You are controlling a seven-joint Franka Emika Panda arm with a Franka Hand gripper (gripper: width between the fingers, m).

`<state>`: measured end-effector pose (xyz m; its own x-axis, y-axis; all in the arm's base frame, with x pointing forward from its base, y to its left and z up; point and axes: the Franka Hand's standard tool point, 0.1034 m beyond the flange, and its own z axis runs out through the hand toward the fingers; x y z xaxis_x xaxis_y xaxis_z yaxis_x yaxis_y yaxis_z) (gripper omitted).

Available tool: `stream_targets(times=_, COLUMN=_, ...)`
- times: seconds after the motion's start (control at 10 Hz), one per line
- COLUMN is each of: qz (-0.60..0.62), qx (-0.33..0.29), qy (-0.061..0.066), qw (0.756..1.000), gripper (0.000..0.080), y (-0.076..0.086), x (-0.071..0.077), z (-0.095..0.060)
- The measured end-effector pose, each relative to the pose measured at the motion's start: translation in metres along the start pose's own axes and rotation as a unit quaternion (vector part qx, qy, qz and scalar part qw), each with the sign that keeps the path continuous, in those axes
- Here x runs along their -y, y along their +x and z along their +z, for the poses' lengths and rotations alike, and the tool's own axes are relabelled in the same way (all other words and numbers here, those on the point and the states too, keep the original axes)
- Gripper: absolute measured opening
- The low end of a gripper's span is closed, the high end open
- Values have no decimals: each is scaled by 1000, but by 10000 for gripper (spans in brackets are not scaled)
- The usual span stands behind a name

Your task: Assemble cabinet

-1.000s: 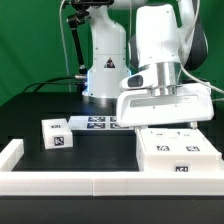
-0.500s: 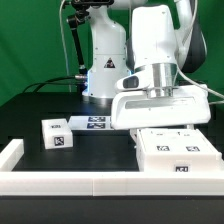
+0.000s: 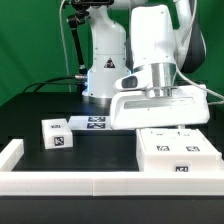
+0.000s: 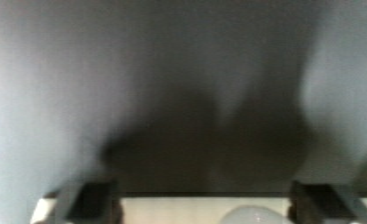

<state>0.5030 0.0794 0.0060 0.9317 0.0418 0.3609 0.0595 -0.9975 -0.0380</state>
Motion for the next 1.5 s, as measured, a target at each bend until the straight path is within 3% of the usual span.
stream_targets(times=0.1, qz=0, qx=0, qy=0, qw=1000, gripper=401, y=0, x=0, z=0)
stream_targets(times=0.2, qz=0, qx=1, qy=0, qw=1000, gripper=219, y=-1, x=0, z=0)
stream_targets(times=0.4, qz=-1, qx=3, qy=0, qw=1000, gripper=202, y=-3, x=0, z=0)
stream_targets(times=0.6, qz=-3, qx=5, qy=0, qw=1000, gripper=39, y=-5, x=-1, z=1)
stream_targets(times=1.0, qz=-4, qx=6, qy=0, qw=1000, gripper=3, y=-4, x=0, z=-1)
stream_targets(times=1.5, qz=-11, qx=12, qy=7, qw=1000, gripper=2, y=22, x=-2, z=-49)
